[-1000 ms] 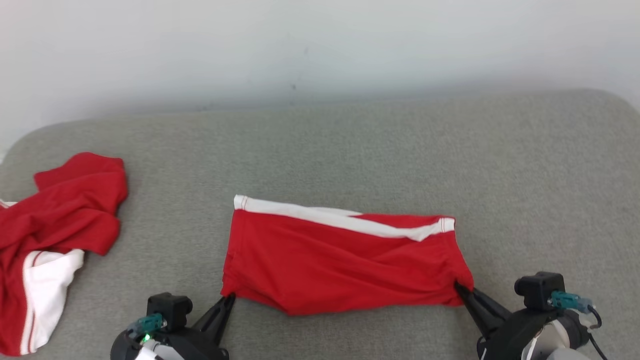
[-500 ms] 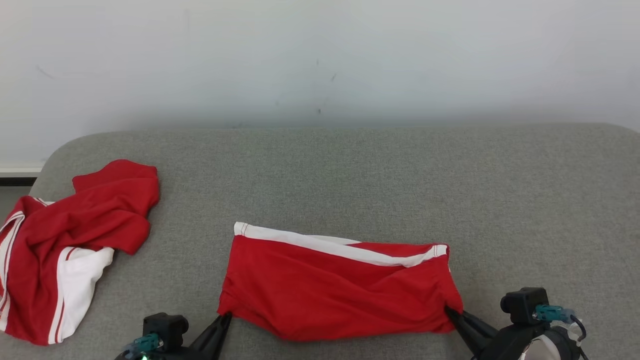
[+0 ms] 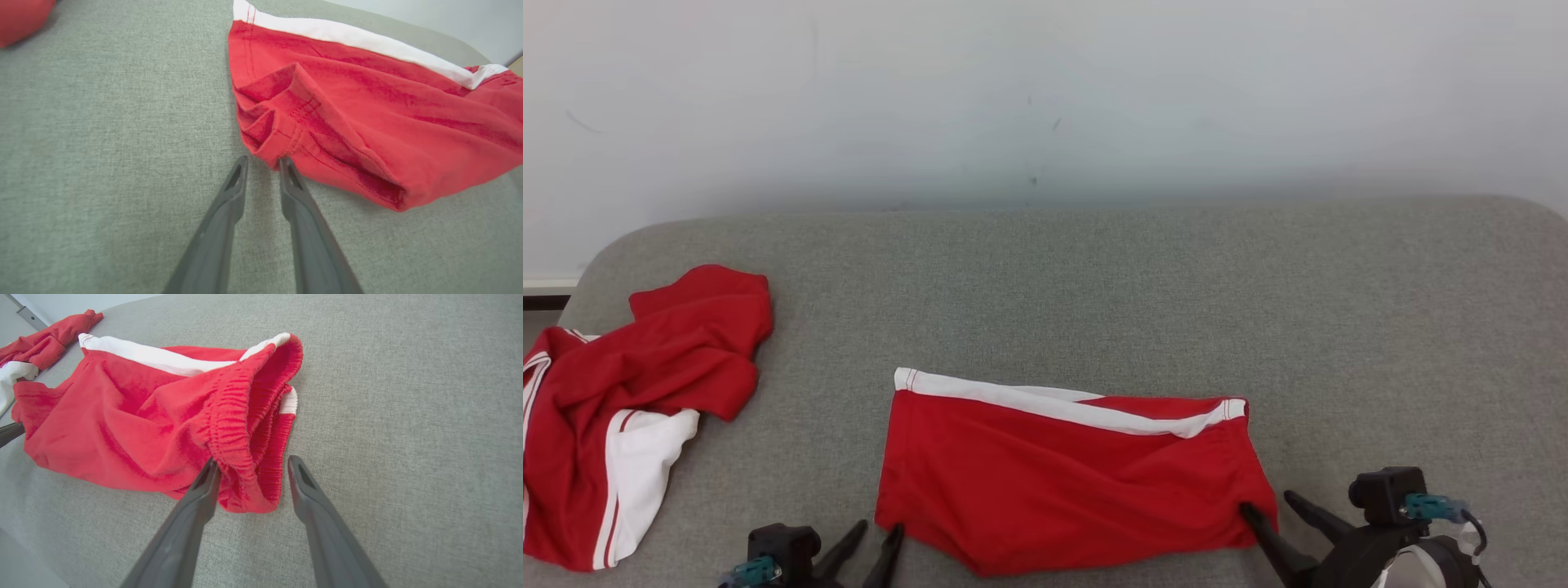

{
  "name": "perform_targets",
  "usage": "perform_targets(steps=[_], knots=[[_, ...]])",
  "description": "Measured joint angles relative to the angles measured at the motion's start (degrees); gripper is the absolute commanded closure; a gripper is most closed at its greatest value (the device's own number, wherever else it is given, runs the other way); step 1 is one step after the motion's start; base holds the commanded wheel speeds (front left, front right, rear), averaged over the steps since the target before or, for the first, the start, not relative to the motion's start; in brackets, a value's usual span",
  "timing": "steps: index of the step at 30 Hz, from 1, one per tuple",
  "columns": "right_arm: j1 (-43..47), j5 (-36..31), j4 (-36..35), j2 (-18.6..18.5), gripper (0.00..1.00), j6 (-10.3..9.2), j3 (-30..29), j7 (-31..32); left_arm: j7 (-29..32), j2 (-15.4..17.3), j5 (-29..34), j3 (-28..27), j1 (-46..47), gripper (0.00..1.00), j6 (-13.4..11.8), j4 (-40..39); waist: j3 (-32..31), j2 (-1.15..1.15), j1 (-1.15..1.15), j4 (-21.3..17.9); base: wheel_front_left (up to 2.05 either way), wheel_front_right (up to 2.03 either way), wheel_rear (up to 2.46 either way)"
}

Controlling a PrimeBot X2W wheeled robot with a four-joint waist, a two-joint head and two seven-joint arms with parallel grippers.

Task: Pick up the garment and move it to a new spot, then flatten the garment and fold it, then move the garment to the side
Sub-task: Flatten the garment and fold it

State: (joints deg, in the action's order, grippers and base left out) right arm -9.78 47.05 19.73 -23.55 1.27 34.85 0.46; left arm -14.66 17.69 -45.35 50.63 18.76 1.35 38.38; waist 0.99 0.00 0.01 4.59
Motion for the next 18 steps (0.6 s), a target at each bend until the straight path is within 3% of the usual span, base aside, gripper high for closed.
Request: perform_targets(steps=[12,18], knots=[[2.2,2.9,-4.8,-1.7,0.0,1.09,-3.7,-3.3,0.0,2.6,-0.1,-5.5,-2.7,0.0,-4.0,-4.5,-1.5,0.0,0.0,0.2,0.0,0.0,0.0],[2.5,2.1,-8.2,-1.9,0.0,-0.31,-5.4,-6.7,0.0,3.9,0.2,-9.5,-4.1,0.0,-6.4,-9.3,-2.0,0.0,0.0,0.1,0.0,0.0,0.0]])
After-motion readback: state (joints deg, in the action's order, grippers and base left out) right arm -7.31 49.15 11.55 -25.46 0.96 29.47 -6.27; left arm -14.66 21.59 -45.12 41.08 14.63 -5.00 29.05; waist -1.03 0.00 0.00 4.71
